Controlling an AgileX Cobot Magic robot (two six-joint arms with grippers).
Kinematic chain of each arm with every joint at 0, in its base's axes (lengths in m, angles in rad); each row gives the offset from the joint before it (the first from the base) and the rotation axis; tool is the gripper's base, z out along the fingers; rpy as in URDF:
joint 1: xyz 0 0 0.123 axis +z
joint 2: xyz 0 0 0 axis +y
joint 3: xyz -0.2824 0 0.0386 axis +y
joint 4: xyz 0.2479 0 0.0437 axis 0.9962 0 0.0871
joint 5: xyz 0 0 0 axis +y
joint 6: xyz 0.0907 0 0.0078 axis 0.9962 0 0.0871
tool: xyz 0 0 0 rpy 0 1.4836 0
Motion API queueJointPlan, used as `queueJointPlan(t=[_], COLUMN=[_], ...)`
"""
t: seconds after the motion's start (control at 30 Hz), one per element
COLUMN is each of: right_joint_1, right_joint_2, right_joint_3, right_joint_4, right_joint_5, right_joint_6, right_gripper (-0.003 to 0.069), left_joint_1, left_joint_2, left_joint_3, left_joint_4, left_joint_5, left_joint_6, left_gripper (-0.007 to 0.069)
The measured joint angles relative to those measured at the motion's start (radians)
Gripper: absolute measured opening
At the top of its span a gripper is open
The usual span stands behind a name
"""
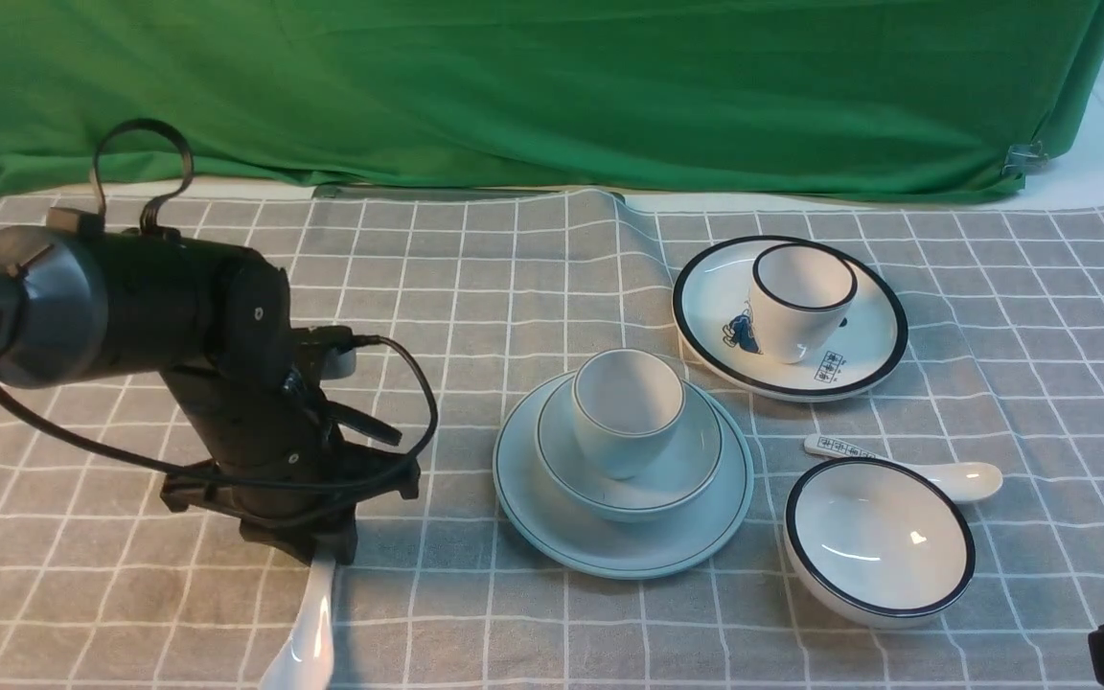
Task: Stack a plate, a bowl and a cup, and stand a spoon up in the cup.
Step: Use the left arm to grab a blue soup spoon, then use the left arm to put the blue soup spoon into the blue teacup in the middle
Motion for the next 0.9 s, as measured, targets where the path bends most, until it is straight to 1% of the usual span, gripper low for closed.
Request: queueJointPlan(t=[0.1, 0.2, 0.33, 0.37, 0.4, 0.43, 0.47, 0.57, 0.6, 0.63, 0.67, 0.77, 0.9], right_joint_1=[0.000, 0.000, 0.000, 0.000, 0.000, 0.000, 0.000, 0.000, 0.000, 0.000, 0.000, 0.000, 0.000], right_joint_2=[0.000, 0.000, 0.000, 0.000, 0.000, 0.000, 0.000, 0.000, 0.000, 0.000, 0.000, 0.000, 0.000], right_joint_3=[0.000, 0.000, 0.000, 0.000, 0.000, 0.000, 0.000, 0.000, 0.000, 0.000, 0.000, 0.000, 0.000], right_joint_4=[0.000, 0.000, 0.000, 0.000, 0.000, 0.000, 0.000, 0.000, 0.000, 0.000, 0.000, 0.000, 0.000], right_joint_5=[0.000, 0.000, 0.000, 0.000, 0.000, 0.000, 0.000, 0.000, 0.000, 0.000, 0.000, -0.001, -0.001], right_joint_6=[-0.001, -0.002, -0.003, -0.003, -0.003, -0.003, -0.003, -0.003, -0.003, -0.003, -0.003, -0.003, -0.004], right_gripper=[0.0054, 0.0055, 0.0062, 0.0063, 0.0064, 0.0064, 0.0066, 0.0066, 0.0066, 0.0066, 0.0067, 0.0067, 0.0067], left_joint_1=[0.000, 0.000, -0.024, -0.047, -0.066, -0.071, -0.137, -0.195, -0.200, -0.220, -0.247, -0.276, -0.286], left_joint_2=[-0.051, -0.117, -0.236, -0.269, -0.284, -0.287, -0.306, -0.290, -0.288, -0.273, -0.246, -0.193, -0.134], left_joint_3=[-0.023, -0.062, -0.147, -0.166, -0.173, -0.174, -0.181, -0.181, -0.181, -0.181, -0.181, -0.181, -0.181], left_joint_4=[0.010, 0.000, -0.107, -0.140, -0.154, -0.154, -0.149, -0.132, -0.132, -0.117, -0.096, -0.076, -0.064], left_joint_5=[0.023, 0.012, -0.152, -0.240, -0.292, -0.306, -0.441, -0.563, -0.572, -0.615, -0.694, -0.816, -0.898], left_joint_6=[0.021, 0.049, 0.145, 0.183, 0.202, 0.207, 0.239, 0.260, 0.260, 0.269, 0.274, 0.280, 0.280], left_gripper=[0.0128, 0.0128, 0.0128, 0.0128, 0.0128, 0.0128, 0.0128, 0.0128, 0.0128, 0.0128, 0.0128, 0.0128, 0.0128])
